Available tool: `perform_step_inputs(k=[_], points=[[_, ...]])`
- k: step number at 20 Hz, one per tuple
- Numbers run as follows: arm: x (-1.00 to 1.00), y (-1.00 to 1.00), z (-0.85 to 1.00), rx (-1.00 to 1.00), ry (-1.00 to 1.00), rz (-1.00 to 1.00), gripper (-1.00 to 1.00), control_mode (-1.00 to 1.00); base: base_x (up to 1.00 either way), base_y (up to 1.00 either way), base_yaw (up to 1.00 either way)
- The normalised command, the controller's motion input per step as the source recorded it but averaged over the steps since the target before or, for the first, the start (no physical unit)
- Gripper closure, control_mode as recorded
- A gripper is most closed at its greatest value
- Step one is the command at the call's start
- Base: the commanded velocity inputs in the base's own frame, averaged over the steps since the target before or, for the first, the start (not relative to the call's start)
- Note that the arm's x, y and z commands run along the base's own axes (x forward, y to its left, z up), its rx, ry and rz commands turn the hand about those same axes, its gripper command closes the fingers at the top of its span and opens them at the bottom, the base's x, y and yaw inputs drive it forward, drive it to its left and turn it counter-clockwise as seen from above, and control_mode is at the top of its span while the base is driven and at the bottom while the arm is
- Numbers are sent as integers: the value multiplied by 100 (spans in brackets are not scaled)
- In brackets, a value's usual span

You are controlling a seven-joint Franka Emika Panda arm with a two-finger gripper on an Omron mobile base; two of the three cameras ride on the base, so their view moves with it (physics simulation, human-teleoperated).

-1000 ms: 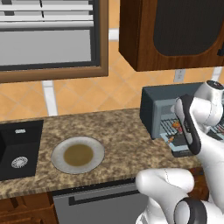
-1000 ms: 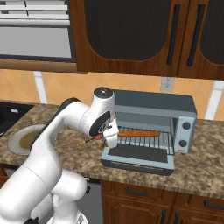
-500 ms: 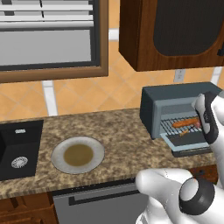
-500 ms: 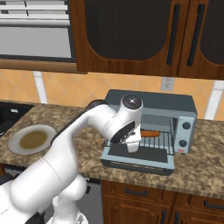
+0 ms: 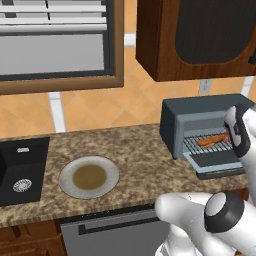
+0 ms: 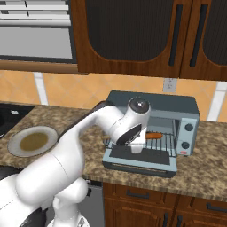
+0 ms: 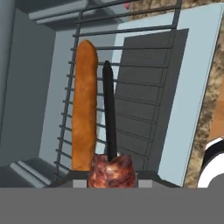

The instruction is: Pick up the kebab skewer and baguette bread, and place them inside the toaster oven. Close the toaster oven door and start by setting the timer.

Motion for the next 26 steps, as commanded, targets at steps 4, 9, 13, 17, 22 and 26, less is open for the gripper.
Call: perform_step_inputs(k=[4, 9, 13, 17, 22, 26], points=[[14, -5, -26, 2, 0, -11, 100, -100, 0, 0, 0], [15, -17, -12, 3, -3, -4, 100, -100, 0, 0, 0], [18, -27, -11, 4, 0, -1, 100, -100, 0, 0, 0], [12, -20, -7, 2, 0, 0, 100, -100, 0, 0, 0], [2, -8, -2, 1, -1, 0, 100, -100, 0, 0, 0], [7, 0, -5, 0, 0, -1, 100, -100, 0, 0, 0]])
